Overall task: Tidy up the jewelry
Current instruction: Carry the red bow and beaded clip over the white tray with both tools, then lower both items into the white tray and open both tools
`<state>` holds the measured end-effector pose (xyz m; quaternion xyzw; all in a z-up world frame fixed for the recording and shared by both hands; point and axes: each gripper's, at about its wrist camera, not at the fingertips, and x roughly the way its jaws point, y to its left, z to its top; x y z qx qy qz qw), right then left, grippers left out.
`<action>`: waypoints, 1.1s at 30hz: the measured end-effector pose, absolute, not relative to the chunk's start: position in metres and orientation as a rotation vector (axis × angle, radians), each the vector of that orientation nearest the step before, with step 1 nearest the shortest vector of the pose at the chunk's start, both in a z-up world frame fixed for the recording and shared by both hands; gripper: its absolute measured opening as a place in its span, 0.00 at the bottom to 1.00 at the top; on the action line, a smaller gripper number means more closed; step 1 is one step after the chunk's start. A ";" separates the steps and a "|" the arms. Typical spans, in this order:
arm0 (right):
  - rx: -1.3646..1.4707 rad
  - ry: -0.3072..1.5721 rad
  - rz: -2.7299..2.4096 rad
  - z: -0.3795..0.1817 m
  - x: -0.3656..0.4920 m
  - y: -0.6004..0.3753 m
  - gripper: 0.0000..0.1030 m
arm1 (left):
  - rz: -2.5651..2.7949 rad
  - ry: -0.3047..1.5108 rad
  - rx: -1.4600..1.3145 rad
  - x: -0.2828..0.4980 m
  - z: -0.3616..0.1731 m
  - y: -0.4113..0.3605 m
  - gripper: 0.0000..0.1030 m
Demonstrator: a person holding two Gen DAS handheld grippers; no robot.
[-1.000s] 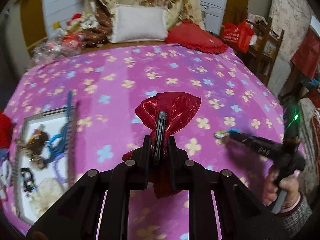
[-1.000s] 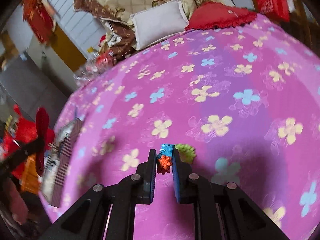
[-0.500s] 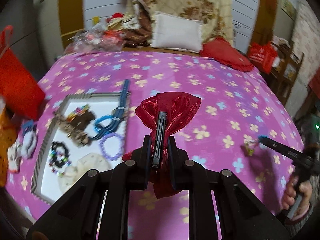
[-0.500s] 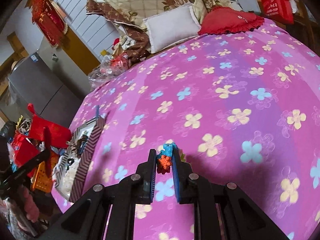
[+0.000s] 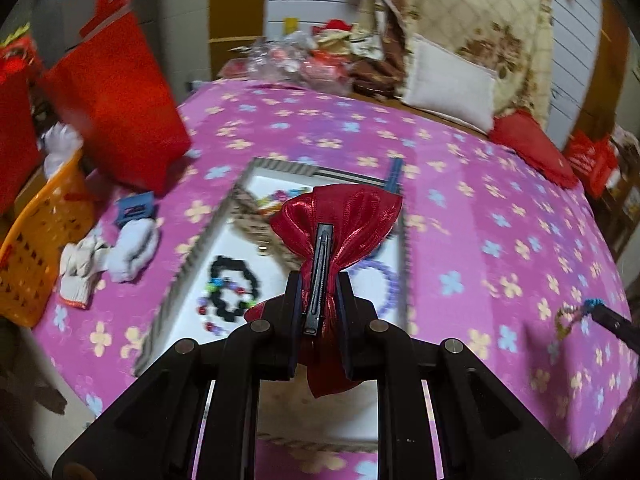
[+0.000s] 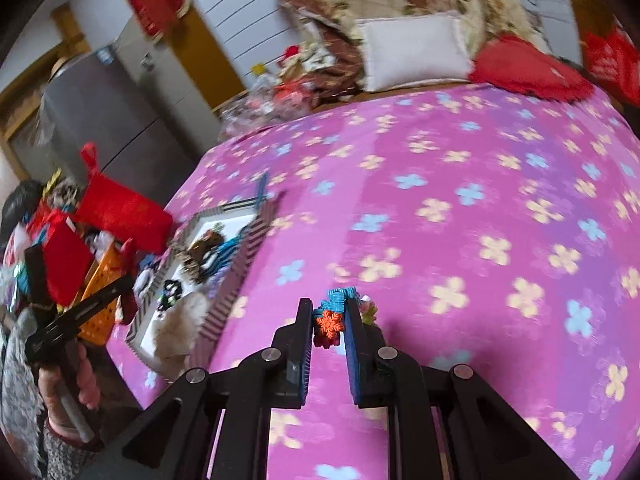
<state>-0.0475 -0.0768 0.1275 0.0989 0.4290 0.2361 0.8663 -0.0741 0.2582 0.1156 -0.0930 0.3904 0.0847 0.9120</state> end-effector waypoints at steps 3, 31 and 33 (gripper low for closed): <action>0.158 0.906 0.541 0.135 -0.049 -0.038 0.14 | 0.217 0.809 -0.230 -0.074 0.108 0.285 0.14; 0.056 1.114 0.516 0.083 0.149 0.220 0.14 | 0.142 1.018 -0.474 -0.006 0.025 0.329 0.14; 0.047 1.137 0.498 0.069 0.160 0.227 0.14 | 0.145 1.008 -0.465 -0.006 0.027 0.330 0.15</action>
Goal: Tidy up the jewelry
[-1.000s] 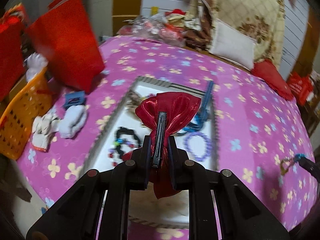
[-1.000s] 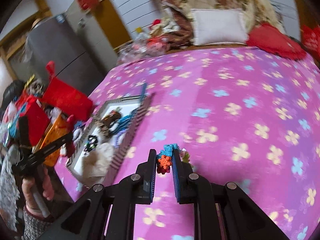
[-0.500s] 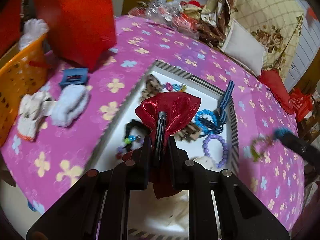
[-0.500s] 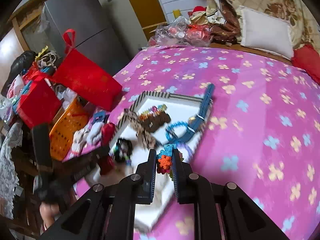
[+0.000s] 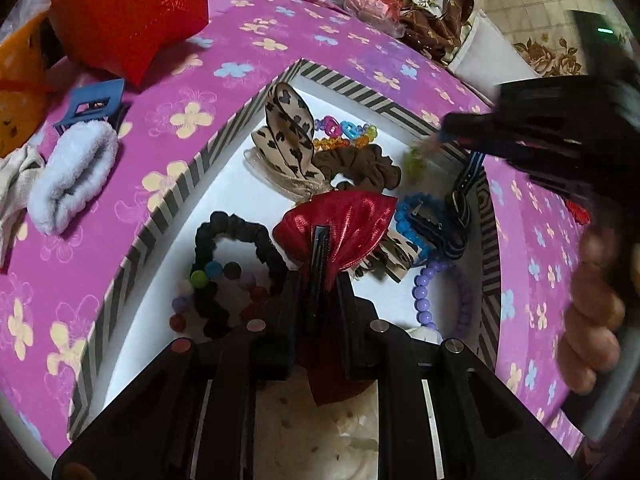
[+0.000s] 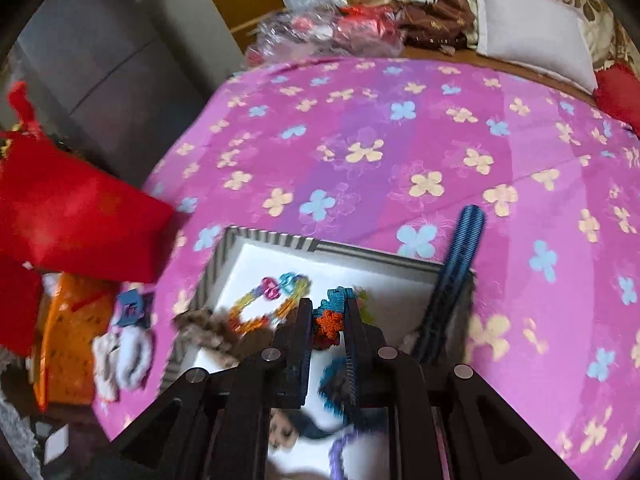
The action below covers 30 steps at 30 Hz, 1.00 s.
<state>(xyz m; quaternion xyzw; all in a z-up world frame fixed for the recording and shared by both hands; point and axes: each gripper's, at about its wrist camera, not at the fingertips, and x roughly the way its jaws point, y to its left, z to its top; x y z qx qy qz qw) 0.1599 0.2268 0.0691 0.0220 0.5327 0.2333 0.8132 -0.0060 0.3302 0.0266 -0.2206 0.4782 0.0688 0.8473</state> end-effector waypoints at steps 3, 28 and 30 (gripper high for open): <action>0.055 1.178 0.484 0.050 0.170 0.230 0.14 | 0.159 0.997 -0.433 -0.007 0.028 0.329 0.17; 0.115 1.058 0.419 0.084 0.055 0.099 0.47 | 0.164 0.923 -0.367 -0.029 0.042 0.322 0.48; 0.110 1.057 0.405 0.084 0.038 0.081 0.47 | 0.180 0.918 -0.344 -0.031 0.043 0.321 0.48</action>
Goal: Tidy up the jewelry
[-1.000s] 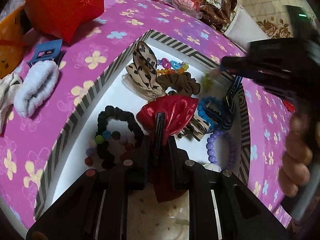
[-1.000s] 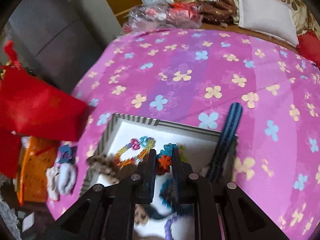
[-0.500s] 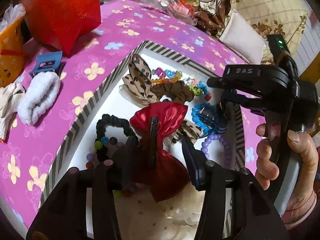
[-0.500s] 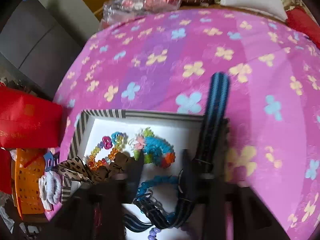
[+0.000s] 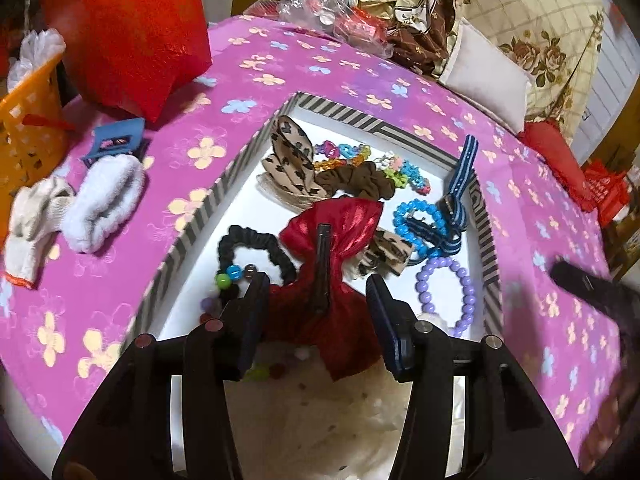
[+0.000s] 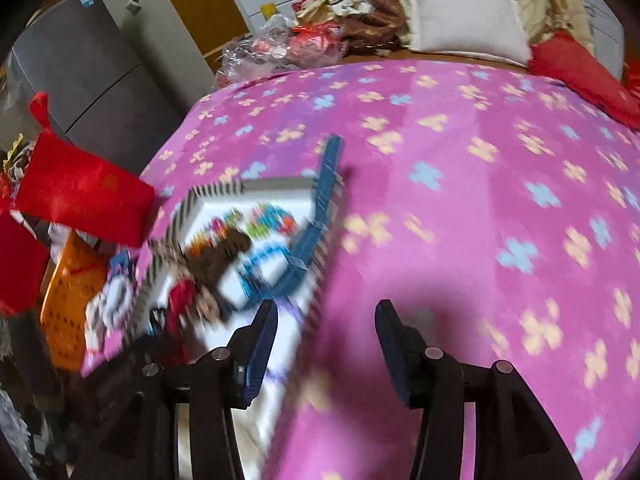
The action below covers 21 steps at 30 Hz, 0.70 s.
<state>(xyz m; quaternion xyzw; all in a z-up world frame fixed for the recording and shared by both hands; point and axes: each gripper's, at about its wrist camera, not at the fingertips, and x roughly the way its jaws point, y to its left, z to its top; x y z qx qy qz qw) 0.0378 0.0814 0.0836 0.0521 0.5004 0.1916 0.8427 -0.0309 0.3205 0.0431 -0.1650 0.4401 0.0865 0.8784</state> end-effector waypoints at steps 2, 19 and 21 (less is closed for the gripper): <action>0.087 1.048 0.386 0.083 0.015 0.060 0.47 | 0.191 0.903 -0.327 -0.035 0.045 0.320 0.48; -0.014 0.917 0.186 0.095 -0.122 -0.097 0.49 | 0.265 0.706 -0.134 -0.104 0.083 0.220 0.48; -0.012 0.918 0.186 0.092 -0.127 -0.100 0.49 | 0.249 0.729 -0.117 -0.116 0.084 0.203 0.48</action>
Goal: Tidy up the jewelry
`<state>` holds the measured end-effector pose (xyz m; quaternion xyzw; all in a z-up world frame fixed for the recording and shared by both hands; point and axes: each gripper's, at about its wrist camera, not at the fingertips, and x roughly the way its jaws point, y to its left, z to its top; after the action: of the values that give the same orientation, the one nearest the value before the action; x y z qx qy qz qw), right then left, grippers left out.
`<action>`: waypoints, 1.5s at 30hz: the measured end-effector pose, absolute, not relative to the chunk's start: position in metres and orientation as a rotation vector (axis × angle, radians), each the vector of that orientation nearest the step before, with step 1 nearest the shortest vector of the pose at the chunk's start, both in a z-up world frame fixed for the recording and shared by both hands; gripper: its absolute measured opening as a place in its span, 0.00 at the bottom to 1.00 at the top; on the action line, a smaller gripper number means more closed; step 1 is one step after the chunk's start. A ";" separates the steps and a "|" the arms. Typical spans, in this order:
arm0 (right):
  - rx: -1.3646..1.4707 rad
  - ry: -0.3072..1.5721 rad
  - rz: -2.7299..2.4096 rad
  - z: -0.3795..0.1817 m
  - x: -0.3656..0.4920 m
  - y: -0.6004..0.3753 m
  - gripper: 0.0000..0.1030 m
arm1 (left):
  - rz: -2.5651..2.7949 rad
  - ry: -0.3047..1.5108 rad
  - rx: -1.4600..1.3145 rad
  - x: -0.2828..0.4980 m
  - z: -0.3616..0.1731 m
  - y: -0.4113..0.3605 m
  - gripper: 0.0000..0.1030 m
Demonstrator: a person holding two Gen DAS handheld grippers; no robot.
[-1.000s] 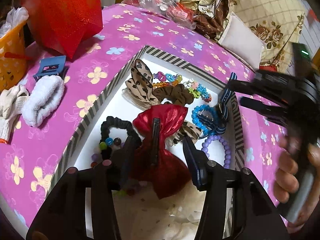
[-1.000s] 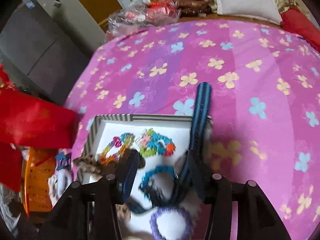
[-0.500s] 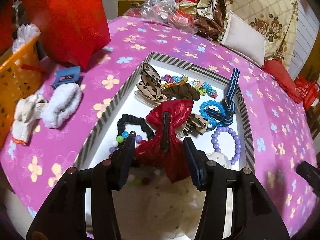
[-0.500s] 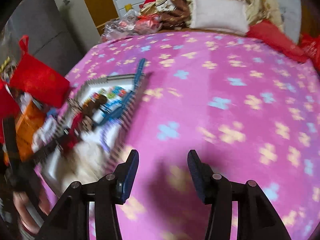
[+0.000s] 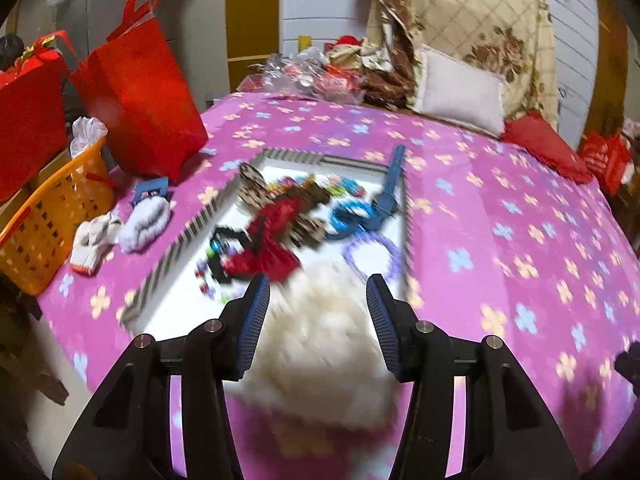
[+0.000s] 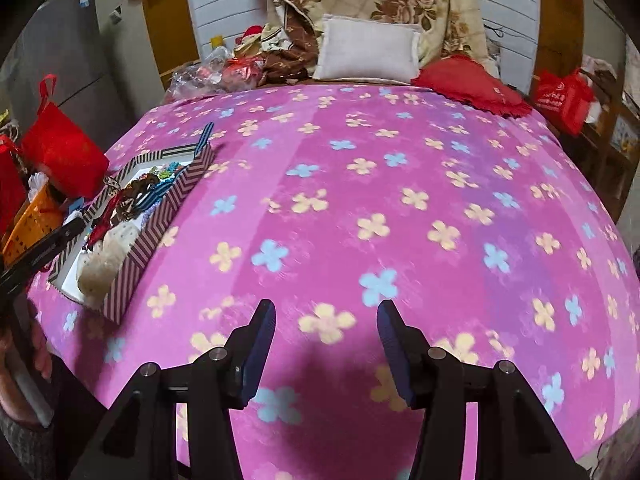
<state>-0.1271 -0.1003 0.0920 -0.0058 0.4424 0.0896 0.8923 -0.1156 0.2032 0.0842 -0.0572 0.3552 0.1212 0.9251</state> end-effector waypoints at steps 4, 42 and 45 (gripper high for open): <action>0.004 0.916 0.192 0.088 -0.137 -0.109 0.49 | 0.217 0.783 -0.096 -0.132 0.095 0.179 0.48; -0.102 0.848 0.147 0.102 -0.177 -0.072 0.62 | 0.169 0.766 -0.033 -0.199 0.132 0.147 0.50; -0.098 0.848 0.146 0.101 -0.177 -0.072 0.62 | 0.165 0.763 -0.025 -0.199 0.131 0.144 0.50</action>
<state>-0.1775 -0.0720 0.1013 -0.0477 0.4107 0.0707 0.9078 -0.1992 0.1440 0.1314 -0.0124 0.3721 0.0802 0.9246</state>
